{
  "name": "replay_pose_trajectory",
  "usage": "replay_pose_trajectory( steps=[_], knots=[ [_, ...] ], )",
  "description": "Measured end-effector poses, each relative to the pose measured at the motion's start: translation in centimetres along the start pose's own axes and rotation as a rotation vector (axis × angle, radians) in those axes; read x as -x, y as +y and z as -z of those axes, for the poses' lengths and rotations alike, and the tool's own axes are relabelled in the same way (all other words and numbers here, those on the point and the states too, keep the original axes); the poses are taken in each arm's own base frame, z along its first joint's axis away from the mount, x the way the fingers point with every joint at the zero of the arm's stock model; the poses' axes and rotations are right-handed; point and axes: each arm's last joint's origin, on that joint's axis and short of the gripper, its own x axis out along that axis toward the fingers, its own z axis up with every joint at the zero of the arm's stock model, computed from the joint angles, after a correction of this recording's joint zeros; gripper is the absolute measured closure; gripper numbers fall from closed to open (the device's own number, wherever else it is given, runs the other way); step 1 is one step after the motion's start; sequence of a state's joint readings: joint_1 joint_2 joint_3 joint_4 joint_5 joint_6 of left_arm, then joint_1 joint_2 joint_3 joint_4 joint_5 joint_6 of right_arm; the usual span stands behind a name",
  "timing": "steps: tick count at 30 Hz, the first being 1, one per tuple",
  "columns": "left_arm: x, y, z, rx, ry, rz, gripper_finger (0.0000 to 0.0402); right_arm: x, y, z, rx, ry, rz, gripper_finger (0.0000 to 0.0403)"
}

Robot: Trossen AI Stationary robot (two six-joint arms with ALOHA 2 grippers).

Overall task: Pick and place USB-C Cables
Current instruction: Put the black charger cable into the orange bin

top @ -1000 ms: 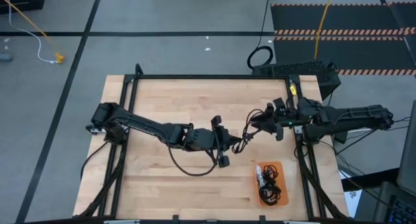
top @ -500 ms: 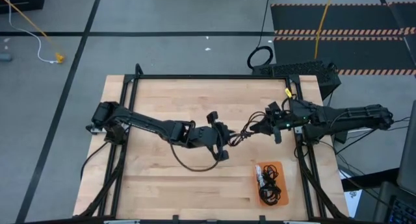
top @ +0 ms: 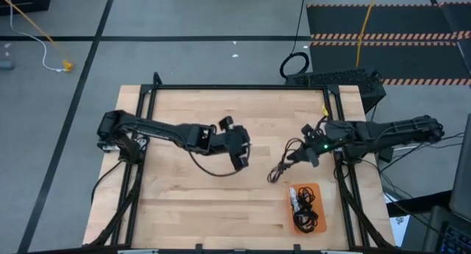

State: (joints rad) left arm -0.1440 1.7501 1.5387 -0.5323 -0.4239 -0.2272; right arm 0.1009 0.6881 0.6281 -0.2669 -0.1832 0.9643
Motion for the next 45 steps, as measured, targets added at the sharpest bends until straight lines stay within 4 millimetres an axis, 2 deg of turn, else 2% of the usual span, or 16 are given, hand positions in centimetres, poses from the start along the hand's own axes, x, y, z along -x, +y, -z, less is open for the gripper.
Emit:
replay_pose_trajectory(
  steps=[5, 15, 22, 25, 31, 35, 39, 45],
  knots=[
    [2.3, 1.7, 0.3, 0.063, 0.068, -0.052, 0.0261, -0.7, 1.4, 1.8, -0.064, 0.119, -0.073, 0.0403],
    [6.8, 4.1, 1.4, 0.105, 0.183, -0.175, 0.0261, -3.1, 2.4, 7.1, -0.178, 0.387, 0.043, 0.0403],
    [9.4, 5.1, 1.7, 0.157, 0.170, -0.237, 0.0261, -2.7, 3.6, 9.8, -0.171, 0.548, -0.009, 0.0403],
    [9.7, 5.0, 1.7, 0.164, 0.167, -0.235, 0.0261, -2.5, 3.4, 10.3, -0.133, 0.564, 0.024, 0.0403],
    [9.9, 4.6, 1.8, 0.157, 0.156, -0.238, 0.0261, -2.2, 1.4, 10.6, -0.107, 0.520, 0.249, 0.0397],
    [10.1, 4.2, 1.9, 0.165, 0.156, -0.231, 0.0261, -2.2, 1.4, 10.6, -0.108, 0.520, 0.255, 0.0381],
    [10.8, 4.0, 2.2, 0.151, 0.163, -0.221, 0.0261, -2.3, 1.8, 10.5, -0.115, 0.511, 0.213, 0.0347],
    [12.4, 4.8, 2.1, 0.177, 0.140, -0.212, 0.0261, -2.3, 1.8, 10.5, -0.109, 0.509, 0.210, 0.0265]
  ],
)
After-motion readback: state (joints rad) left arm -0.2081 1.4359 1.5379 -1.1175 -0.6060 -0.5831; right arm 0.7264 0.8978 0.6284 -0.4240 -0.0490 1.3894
